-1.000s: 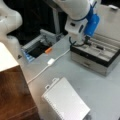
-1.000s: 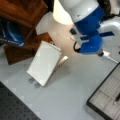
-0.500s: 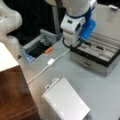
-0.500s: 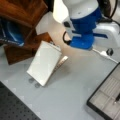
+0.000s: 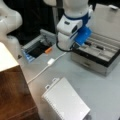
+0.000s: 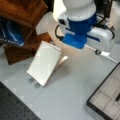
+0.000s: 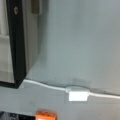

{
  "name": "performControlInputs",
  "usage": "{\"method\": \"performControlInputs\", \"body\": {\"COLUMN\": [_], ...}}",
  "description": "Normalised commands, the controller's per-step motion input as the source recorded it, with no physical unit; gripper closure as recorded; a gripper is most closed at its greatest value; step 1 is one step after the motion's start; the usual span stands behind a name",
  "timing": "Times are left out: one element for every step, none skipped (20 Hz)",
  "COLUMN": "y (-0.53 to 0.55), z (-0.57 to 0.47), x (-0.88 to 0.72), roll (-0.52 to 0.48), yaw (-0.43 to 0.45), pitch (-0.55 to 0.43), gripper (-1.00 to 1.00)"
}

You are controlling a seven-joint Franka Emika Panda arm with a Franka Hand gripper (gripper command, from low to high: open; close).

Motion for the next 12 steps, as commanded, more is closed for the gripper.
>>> {"method": "performControlInputs", "body": {"y": [-0.21,-0.21,-0.22,-0.23,-0.23,-0.23,-0.22,-0.21,-0.18,-0.14,-0.09,-0.05], "z": [-0.20,-0.19,-0.17,-0.15,-0.14,-0.14,-0.15,-0.16,-0.17,-0.18,-0.17,-0.15], "x": [-0.10,-0.11,-0.11,-0.11,-0.11,-0.10,-0.11,-0.11,-0.12,-0.14,-0.15,-0.18], "roll": [-0.140,-0.117,-0.096,-0.093,-0.110,-0.163,-0.195,-0.204,-0.219,-0.216,-0.209,-0.207], "yaw": [-0.088,-0.091,-0.093,-0.089,-0.080,-0.081,-0.072,-0.060,-0.053,-0.039,-0.029,-0.020], "pitch": [-0.136,-0.145,-0.151,-0.155,-0.146,-0.141,-0.149,-0.147,-0.149,-0.154,-0.147,-0.130], "gripper": [-1.00,-1.00,-1.00,-1.00,-1.00,-1.00,-1.00,-1.00,-1.00,-1.00,-1.00,-1.00]}}
